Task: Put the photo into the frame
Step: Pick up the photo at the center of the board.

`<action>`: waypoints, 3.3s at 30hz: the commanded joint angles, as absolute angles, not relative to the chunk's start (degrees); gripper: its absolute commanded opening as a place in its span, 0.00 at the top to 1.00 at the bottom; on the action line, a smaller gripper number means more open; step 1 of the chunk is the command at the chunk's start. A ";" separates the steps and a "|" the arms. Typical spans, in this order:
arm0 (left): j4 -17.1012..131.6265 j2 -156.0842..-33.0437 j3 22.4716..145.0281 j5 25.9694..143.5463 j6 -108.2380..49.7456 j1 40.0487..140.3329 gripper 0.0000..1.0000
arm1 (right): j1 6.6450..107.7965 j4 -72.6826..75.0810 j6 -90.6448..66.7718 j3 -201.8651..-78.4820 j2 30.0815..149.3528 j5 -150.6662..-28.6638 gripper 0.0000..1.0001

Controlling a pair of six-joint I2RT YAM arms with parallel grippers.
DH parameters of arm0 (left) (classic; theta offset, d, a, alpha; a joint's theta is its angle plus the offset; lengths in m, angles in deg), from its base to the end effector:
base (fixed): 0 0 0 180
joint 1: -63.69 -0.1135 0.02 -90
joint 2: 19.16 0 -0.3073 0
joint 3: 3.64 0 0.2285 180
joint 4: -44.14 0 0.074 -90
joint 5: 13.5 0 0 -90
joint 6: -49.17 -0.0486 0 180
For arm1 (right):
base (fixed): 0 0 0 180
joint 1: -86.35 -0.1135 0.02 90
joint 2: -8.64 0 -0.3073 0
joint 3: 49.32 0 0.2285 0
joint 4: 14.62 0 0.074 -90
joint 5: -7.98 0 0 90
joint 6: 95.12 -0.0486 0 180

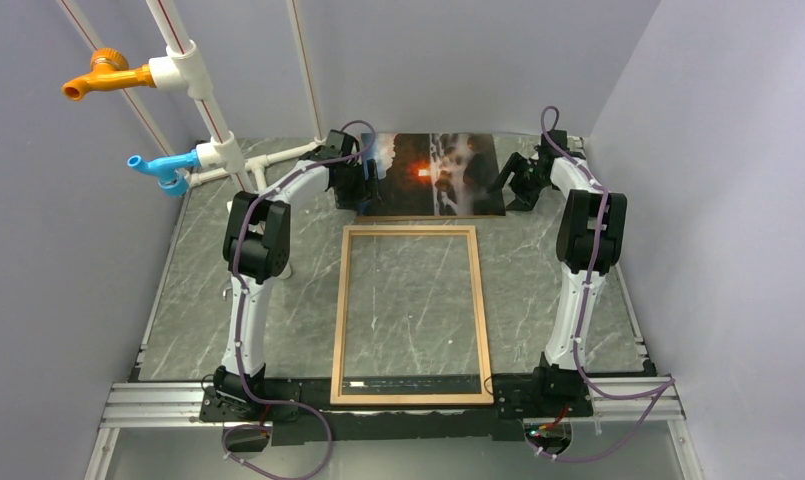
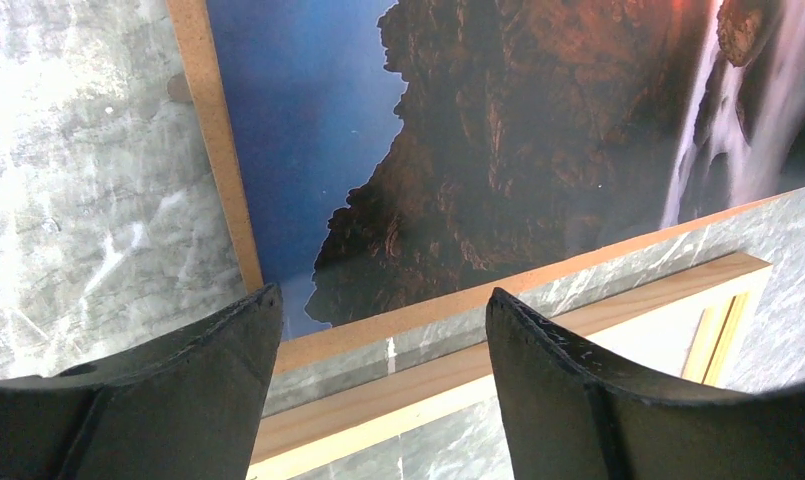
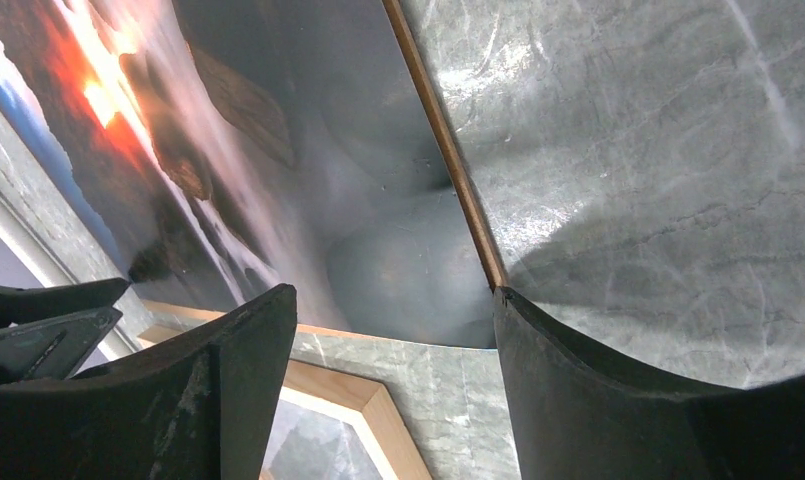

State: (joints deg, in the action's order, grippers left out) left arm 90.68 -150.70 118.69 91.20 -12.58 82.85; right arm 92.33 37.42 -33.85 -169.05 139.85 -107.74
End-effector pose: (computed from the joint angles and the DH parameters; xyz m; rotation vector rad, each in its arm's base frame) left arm 0.4847 -0.1815 0.2069 -0.1040 2.6238 -0.6349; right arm 0.4984 -0.0310 0.1938 0.6638 2.6080 0.7261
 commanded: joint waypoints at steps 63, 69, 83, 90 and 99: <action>91.62 -156.80 124.33 99.24 -12.21 84.96 0.34 | 97.07 -11.90 -56.77 -141.24 125.93 -134.44 0.07; 91.71 -156.88 124.07 99.29 -12.40 84.96 0.34 | 96.90 -16.88 -61.00 -141.09 129.26 -135.29 0.12; 89.77 -150.73 120.76 99.77 -12.53 85.09 0.32 | 95.27 -3.41 -53.95 -140.86 123.65 -130.71 1.00; 89.52 -135.31 111.89 98.75 -14.25 88.64 0.22 | 93.68 -6.14 -61.54 -129.30 107.64 -126.31 1.00; 89.10 -111.83 94.43 90.37 -10.69 98.38 0.15 | 90.60 -3.08 -67.74 -110.55 78.17 -115.99 1.00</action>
State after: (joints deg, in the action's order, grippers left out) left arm 89.65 -120.91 99.61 94.85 -12.53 94.72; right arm 91.78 -4.96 -64.10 -114.80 87.49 -121.53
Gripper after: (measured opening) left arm 0.843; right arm 0.007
